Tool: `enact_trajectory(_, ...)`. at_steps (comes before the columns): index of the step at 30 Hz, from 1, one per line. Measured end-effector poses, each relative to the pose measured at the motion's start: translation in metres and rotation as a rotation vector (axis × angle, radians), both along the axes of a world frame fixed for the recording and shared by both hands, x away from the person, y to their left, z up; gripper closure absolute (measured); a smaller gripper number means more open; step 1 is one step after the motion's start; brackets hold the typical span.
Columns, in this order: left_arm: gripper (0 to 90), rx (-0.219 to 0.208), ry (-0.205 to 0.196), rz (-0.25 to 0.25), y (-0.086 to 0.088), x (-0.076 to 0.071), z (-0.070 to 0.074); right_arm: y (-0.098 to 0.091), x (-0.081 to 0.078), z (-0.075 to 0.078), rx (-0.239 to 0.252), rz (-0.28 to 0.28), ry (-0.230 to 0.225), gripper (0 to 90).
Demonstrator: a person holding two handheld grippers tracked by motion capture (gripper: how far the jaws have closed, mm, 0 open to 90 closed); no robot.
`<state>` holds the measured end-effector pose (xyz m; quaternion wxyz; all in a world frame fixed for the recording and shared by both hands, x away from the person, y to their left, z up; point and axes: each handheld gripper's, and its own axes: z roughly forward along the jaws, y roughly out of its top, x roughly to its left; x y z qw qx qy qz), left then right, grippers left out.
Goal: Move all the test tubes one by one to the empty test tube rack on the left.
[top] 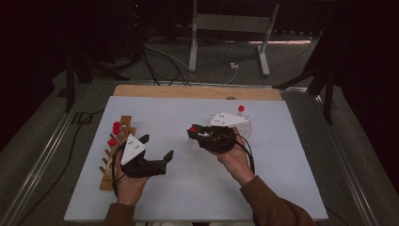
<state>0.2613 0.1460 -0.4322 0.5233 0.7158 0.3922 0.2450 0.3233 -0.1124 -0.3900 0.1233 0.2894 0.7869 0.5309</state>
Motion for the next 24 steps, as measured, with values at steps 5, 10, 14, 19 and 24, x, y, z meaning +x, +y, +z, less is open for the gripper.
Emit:
enact_trajectory(5,7.2,0.023,0.000,-0.020,-0.011,0.000,-0.002,0.011,-0.005,-0.002,-0.002,0.033,0.008,69.9)
enact_trajectory(10,17.2,0.057,-0.010,-0.021,-0.022,-0.001,-0.003,0.023,-0.011,-0.003,0.000,0.069,0.016,69.9)
enact_trajectory(14,33.1,0.061,-0.025,-0.035,-0.026,-0.003,-0.003,0.030,-0.015,-0.004,0.000,0.093,0.018,69.9)
enact_trajectory(19,59.5,0.070,-0.035,-0.072,-0.028,-0.005,-0.004,0.034,-0.017,-0.004,0.005,0.112,0.026,69.9)
enact_trajectory(24,74.8,0.072,-0.028,-0.096,-0.030,-0.004,-0.006,0.036,-0.018,-0.005,0.008,0.124,0.035,69.9)
